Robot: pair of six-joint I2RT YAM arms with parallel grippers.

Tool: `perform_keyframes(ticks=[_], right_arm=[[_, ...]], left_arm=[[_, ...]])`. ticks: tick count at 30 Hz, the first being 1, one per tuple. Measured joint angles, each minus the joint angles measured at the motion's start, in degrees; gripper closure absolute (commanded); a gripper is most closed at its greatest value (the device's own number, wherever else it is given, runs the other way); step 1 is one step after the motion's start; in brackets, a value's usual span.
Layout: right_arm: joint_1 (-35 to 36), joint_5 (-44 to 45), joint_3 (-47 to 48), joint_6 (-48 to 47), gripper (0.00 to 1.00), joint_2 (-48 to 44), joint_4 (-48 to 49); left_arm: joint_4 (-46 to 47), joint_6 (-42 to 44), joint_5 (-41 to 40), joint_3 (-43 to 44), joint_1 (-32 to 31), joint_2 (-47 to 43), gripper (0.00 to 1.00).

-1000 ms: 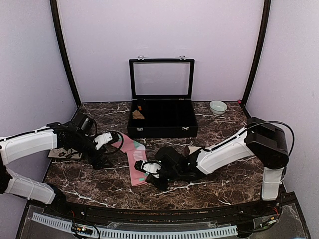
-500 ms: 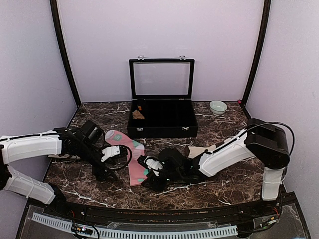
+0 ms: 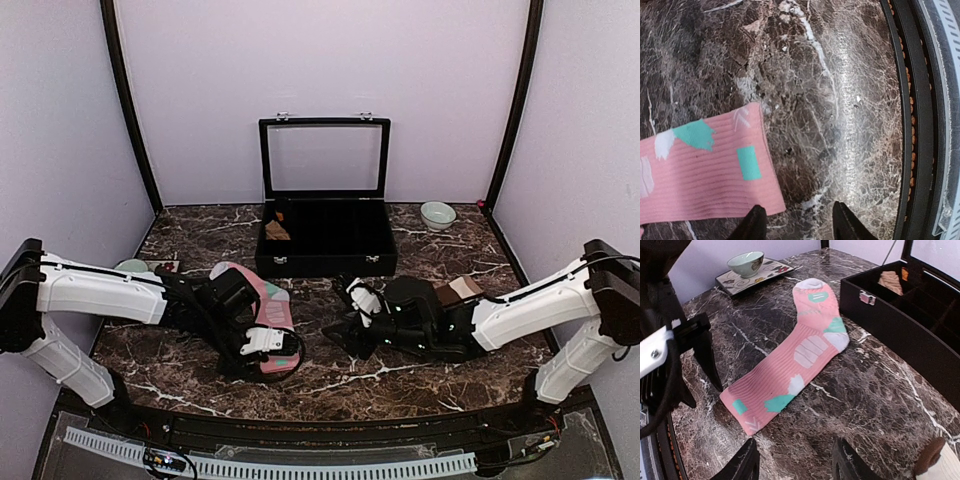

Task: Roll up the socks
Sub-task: Roll the sock at the center of the board.

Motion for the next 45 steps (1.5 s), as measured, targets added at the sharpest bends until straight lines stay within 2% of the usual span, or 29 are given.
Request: perform_keyframes(ticks=[4, 10, 12, 15, 18, 19, 21, 22, 23, 26, 29, 37, 41, 45], right_arm=[[-2.34, 3.04, -4.07, 2.62, 0.51, -4.13, 1.92], [-8.46, 6.29, -5.11, 6.08, 0.52, -8.11, 1.92], [-8.59, 6.43, -5.11, 5.77, 0.51, -8.44, 1.9], [-8.55, 7.23, -5.11, 4.44, 0.51, -8.52, 1.7], [-8.52, 9.55, -5.11, 2.47, 0.5, -9.07, 1.36], [-8.55, 10.99, -5.11, 1.51, 0.46, -9.57, 1.05], [-8.94, 13.29, -5.14, 0.35, 0.22, -11.15, 0.85], [-9.75, 13.55, -5.29, -0.04, 0.06, -12.48, 1.01], [-10.86, 13.57, -5.6, -0.04, 0.01, -13.92, 1.4], [-14.93, 12.94, -6.14, -0.44, 0.0, -17.62, 2.89], [-16.13, 10.51, -6.05, -1.49, 0.08, -17.18, 3.19], [-16.13, 1.66, -6.05, -4.22, 0.16, -15.04, 1.81], [-15.39, -2.82, -6.67, -6.71, 0.17, -15.04, 2.4], [-11.63, -5.6, -7.76, -10.4, 0.17, -13.97, 2.36]], left_arm=[[1.99, 0.98, -2.1, 0.81, -2.27, 2.99, 0.69], [3.74, 1.31, -4.37, 1.01, -2.89, 5.68, 0.72], [4.26, 1.33, -5.01, 0.94, -2.89, 5.44, 0.75], [4.9, 1.4, -5.84, 0.57, -2.86, 5.01, 0.84], [5.16, 1.6, -6.62, 0.02, -2.86, 4.94, 0.86], [5.33, 1.73, -7.06, -0.33, -2.86, 4.94, 0.84], [5.68, 2.03, -7.85, -1.05, -2.86, 4.94, 0.79], [5.86, 2.23, -8.28, -1.57, -2.86, 4.9, 0.76], [6.08, 2.47, -8.59, -2.01, -2.86, 4.79, 0.75], [6.58, 2.84, -9.51, -3.37, -2.86, 3.5, 0.74], [6.88, 3.1, -10.25, -4.28, -2.89, 2.69, 0.77], [9.44, 4.22, -12.52, -5.18, -2.89, 2.49, 1.0], [9.9, 4.13, -12.55, -5.64, -2.34, 1.97, 1.0], [7.15, 3.54, -9.27, -5.03, 1.38, 1.38, 1.0]])
